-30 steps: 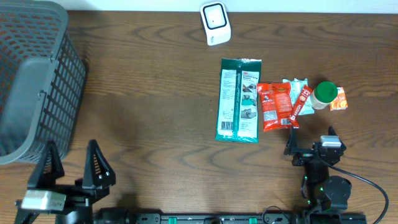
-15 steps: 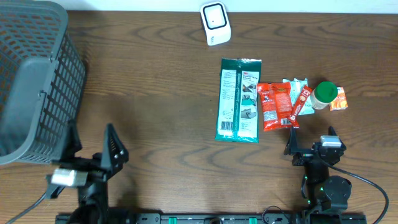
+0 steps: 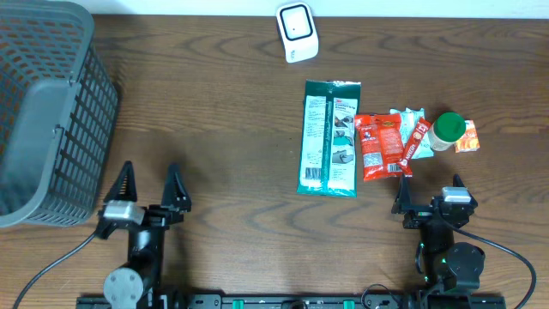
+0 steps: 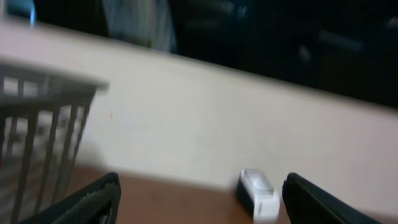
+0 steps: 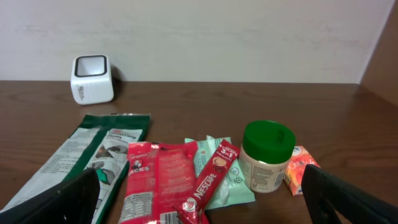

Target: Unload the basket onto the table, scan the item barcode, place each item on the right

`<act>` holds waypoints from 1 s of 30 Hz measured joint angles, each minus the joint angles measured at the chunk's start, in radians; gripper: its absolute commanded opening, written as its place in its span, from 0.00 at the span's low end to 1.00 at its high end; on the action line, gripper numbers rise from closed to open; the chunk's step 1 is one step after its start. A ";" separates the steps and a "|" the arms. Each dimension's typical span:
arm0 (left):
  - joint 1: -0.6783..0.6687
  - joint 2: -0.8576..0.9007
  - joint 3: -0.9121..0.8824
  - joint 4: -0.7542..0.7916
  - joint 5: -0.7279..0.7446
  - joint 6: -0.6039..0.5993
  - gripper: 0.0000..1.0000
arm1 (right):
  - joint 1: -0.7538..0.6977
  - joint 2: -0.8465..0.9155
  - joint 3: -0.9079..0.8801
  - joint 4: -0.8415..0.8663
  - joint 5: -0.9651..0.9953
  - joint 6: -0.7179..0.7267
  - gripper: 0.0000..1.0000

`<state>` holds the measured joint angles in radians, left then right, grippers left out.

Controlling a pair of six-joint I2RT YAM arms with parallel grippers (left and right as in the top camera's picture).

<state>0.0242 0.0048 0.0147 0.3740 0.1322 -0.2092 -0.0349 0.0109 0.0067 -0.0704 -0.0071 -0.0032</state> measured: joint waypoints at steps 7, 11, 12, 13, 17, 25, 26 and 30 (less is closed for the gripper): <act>0.000 0.000 -0.009 -0.240 0.000 0.001 0.84 | 0.000 0.000 0.000 0.000 0.000 0.000 0.99; 0.000 0.001 -0.009 -0.352 0.000 0.015 0.83 | 0.000 0.000 0.000 0.000 0.000 0.000 0.99; 0.000 0.001 -0.009 -0.362 0.000 0.028 0.84 | 0.000 0.000 0.000 -0.001 0.000 0.000 0.99; 0.000 0.001 -0.009 -0.364 0.000 0.041 0.83 | 0.000 0.000 0.000 0.000 0.000 0.000 0.99; 0.000 0.001 -0.009 -0.365 0.002 0.112 0.84 | 0.000 0.000 0.000 0.000 0.000 0.000 0.99; 0.000 0.001 -0.003 -0.378 0.034 0.236 0.84 | 0.000 0.000 0.000 0.000 0.000 0.000 0.99; 0.000 0.001 -0.003 -0.379 0.036 0.242 0.83 | 0.000 0.000 0.000 0.000 0.000 0.000 0.99; 0.000 0.001 -0.003 -0.379 0.039 0.264 0.84 | 0.000 0.000 0.000 0.000 0.000 0.000 0.99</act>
<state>0.0242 0.0059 0.0120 -0.0051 0.1711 0.0544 -0.0349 0.0109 0.0067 -0.0708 -0.0071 -0.0036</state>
